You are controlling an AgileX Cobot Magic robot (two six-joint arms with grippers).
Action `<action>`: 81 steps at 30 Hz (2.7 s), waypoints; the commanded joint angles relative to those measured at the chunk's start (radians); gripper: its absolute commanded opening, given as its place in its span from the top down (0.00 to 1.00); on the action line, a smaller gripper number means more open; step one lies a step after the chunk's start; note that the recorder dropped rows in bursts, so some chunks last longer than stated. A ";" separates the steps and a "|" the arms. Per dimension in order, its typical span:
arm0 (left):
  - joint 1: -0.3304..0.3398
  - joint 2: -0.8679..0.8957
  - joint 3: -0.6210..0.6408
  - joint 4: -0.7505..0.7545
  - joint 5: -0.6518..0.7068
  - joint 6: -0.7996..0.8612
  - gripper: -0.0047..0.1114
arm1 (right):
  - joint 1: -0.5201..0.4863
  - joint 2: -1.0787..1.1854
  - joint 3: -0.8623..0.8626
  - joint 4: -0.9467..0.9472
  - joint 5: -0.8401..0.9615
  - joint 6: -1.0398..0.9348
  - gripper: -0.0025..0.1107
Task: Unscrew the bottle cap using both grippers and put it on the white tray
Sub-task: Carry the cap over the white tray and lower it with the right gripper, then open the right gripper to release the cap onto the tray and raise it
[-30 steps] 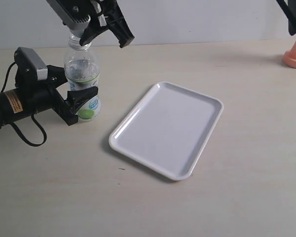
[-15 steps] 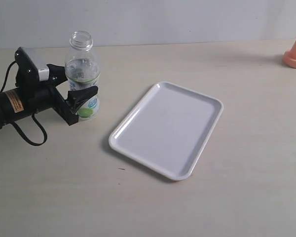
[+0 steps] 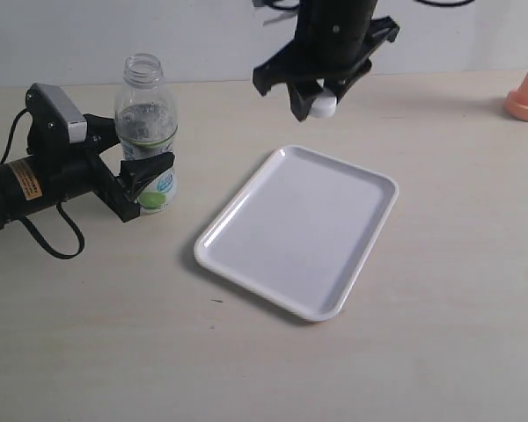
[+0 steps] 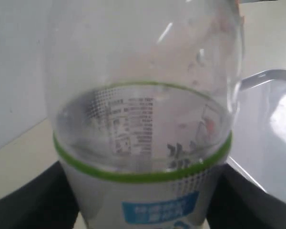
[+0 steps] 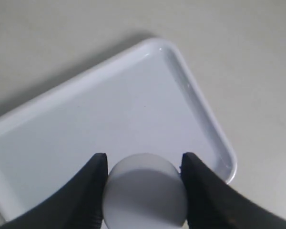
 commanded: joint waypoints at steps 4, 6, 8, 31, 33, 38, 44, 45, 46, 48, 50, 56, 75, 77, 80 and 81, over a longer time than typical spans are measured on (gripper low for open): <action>-0.002 -0.007 -0.002 -0.013 0.001 -0.010 0.52 | -0.003 0.097 0.132 -0.011 -0.157 0.046 0.98; -0.002 -0.007 -0.002 -0.013 0.001 -0.010 0.52 | -0.003 0.128 0.146 -0.011 -0.161 0.046 0.98; -0.002 -0.007 -0.002 -0.013 0.001 -0.010 0.52 | -0.003 0.152 0.153 -0.011 -0.159 0.046 0.98; -0.002 -0.007 -0.002 -0.013 0.002 -0.010 0.52 | -0.003 0.219 0.155 0.069 -0.205 0.013 0.98; -0.002 -0.007 -0.002 -0.013 0.002 -0.010 0.52 | -0.003 0.222 0.155 0.069 -0.205 0.013 0.98; -0.002 -0.007 -0.002 -0.013 0.002 -0.010 0.52 | -0.003 0.234 0.155 0.069 -0.204 0.013 0.93; -0.002 -0.007 -0.002 -0.013 0.002 -0.010 0.52 | -0.003 0.245 0.155 0.069 -0.204 0.013 0.74; -0.002 -0.007 -0.002 -0.013 0.002 -0.010 0.52 | -0.003 0.245 0.153 0.069 -0.204 0.013 0.70; -0.002 -0.007 -0.002 -0.013 0.002 -0.010 0.52 | -0.003 0.245 0.153 0.069 -0.202 0.013 0.66; -0.002 -0.007 -0.002 -0.013 0.002 -0.010 0.52 | -0.003 0.243 0.153 0.069 -0.202 0.013 0.58; -0.002 -0.007 -0.002 -0.013 0.002 -0.010 0.52 | -0.003 0.239 0.153 0.069 -0.200 0.013 0.50; -0.002 -0.007 -0.002 -0.013 0.002 -0.010 0.52 | -0.003 0.216 0.153 0.069 -0.173 0.013 0.33; -0.002 0.023 -0.002 -0.017 0.012 -0.245 0.52 | -0.003 -0.181 0.153 0.031 -0.035 -0.074 0.33; -0.002 0.024 -0.002 -0.015 0.035 -0.272 0.52 | -0.003 -0.208 0.153 0.034 -0.035 -0.074 0.33; -0.002 0.024 -0.002 -0.031 0.042 -0.259 0.44 | -0.003 -0.246 0.153 0.034 -0.045 -0.074 0.33; -0.002 0.024 -0.002 -0.031 0.042 -0.247 0.33 | -0.003 -0.260 0.153 0.034 -0.050 -0.074 0.33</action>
